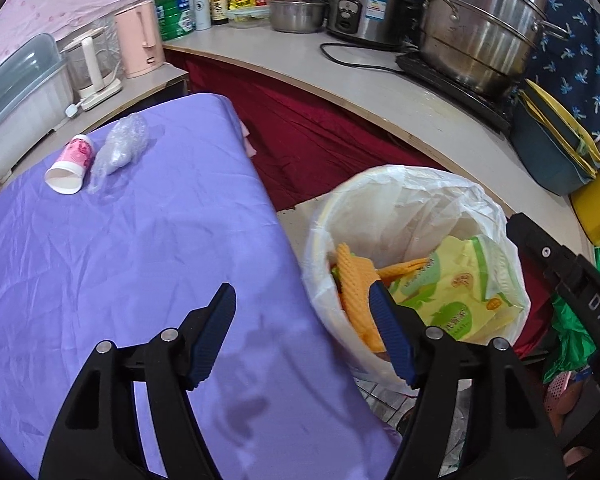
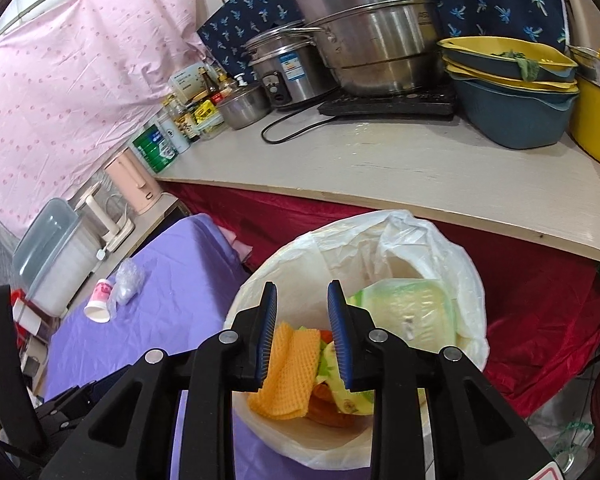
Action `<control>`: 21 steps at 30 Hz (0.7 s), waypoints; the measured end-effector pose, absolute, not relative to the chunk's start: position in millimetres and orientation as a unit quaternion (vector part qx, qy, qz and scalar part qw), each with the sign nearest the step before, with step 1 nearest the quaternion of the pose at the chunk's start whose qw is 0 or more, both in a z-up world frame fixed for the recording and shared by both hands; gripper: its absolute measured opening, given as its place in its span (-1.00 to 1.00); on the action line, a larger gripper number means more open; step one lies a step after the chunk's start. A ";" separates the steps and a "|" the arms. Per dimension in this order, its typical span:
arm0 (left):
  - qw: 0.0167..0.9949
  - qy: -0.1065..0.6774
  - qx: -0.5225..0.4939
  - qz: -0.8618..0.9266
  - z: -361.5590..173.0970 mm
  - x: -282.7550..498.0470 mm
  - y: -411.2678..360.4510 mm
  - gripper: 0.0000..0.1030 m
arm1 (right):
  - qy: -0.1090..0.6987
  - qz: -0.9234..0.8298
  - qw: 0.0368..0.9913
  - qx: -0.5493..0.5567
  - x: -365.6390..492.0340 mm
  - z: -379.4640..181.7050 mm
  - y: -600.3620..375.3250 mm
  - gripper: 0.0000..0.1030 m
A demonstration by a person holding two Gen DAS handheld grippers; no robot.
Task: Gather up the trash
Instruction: 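Move both open grippers back over the table toward the cup and bag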
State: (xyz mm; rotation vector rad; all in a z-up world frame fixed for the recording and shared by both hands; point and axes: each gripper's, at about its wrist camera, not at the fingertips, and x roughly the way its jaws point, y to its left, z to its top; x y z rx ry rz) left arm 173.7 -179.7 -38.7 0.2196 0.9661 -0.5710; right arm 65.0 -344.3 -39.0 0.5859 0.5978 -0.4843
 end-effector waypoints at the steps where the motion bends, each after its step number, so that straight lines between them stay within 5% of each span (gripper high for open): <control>1: 0.843 0.457 0.102 -0.265 -38.6 177.1 -174.5 0.27 | 0.288 -0.229 0.886 0.280 68.1 -38.9 -341.1 -0.49; 21: 0.867 0.463 0.049 -0.175 -39.5 240.2 -57.8 0.27 | 0.328 -0.147 0.903 0.234 148.7 -40.1 -243.3 -0.40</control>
